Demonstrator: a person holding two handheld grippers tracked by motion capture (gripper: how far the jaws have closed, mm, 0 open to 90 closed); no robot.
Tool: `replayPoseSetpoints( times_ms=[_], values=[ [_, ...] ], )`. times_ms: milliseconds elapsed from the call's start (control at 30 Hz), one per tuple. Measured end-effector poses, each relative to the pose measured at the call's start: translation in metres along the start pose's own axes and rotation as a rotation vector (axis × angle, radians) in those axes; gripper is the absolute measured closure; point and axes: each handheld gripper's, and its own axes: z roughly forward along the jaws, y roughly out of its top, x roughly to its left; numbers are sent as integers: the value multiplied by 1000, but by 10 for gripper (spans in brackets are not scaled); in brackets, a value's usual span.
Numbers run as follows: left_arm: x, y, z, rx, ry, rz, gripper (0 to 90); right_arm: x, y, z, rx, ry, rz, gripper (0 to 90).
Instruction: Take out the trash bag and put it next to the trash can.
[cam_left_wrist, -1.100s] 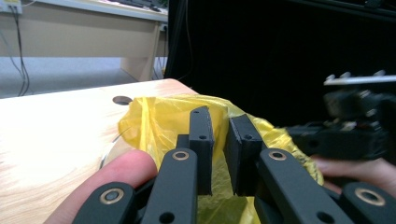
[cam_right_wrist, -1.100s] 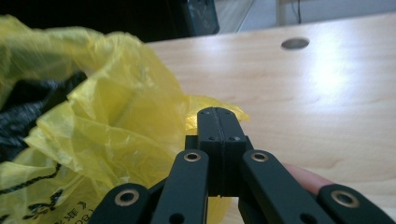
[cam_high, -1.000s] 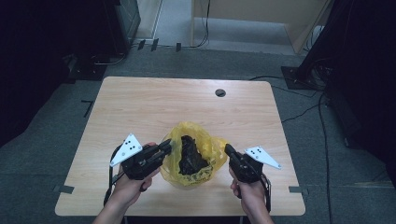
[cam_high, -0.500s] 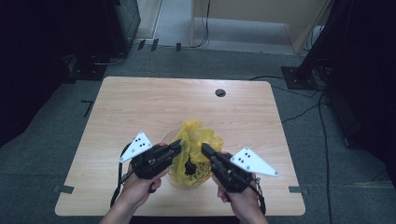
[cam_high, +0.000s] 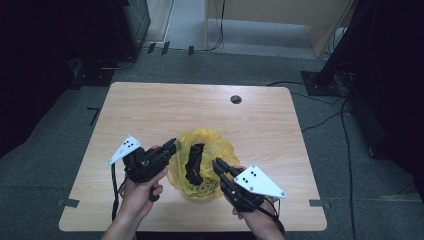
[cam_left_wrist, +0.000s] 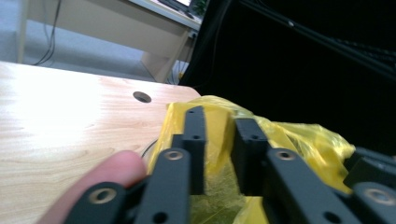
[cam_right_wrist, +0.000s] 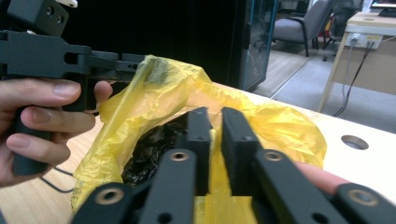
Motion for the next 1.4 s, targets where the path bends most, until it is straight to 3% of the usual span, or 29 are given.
replayPoseSetpoints(
  times_ms=[167, 367, 400, 467, 500, 533, 700, 900, 1000, 1100, 1167, 1233, 1333, 1400],
  values=[
    [3, 4, -9, 26, 17, 54, 572, -8, -10, -2, 34, -13, 10, 707],
    [14, 7, -19, 83, -13, 35, 524, -12, -23, -4, 64, -13, 28, 656],
    [13, 7, -19, 93, -22, 40, 523, -12, -25, -4, 72, -18, 29, 665],
    [11, 4, -17, 118, -46, 69, 521, -15, -27, -4, 79, -38, 47, 859],
    [9, 3, -16, 129, -54, 85, 521, -15, -27, -4, 79, -38, 47, 859],
    [7, 2, -15, 130, -65, 97, 535, -17, -26, -3, 82, -37, 41, 900],
    [-3, 2, -12, 105, -90, 117, 539, -16, -18, -6, 52, -1, 39, 900],
    [-10, 3, -12, 94, -107, 132, 506, -12, 14, -14, -56, 57, 34, 900],
    [-10, 3, -12, 89, -113, 134, 500, -13, 19, -18, -76, 62, 46, 900],
    [-8, 4, -13, 82, -110, 121, 501, -16, 17, -18, -64, 51, 57, 900],
    [-12, 2, -10, 92, -119, 123, 502, -18, 11, -14, -41, 63, 89, 900],
    [-14, 1, -9, 96, -123, 128, 499, -16, 10, -11, -33, 74, 90, 900],
    [-20, -2, -6, 98, -100, 159, 487, -7, 8, -7, -30, 114, 66, 900],
    [-18, -1, -8, 85, -79, 154, 487, 0, 8, -6, -34, 134, 35, 900]
  ],
)
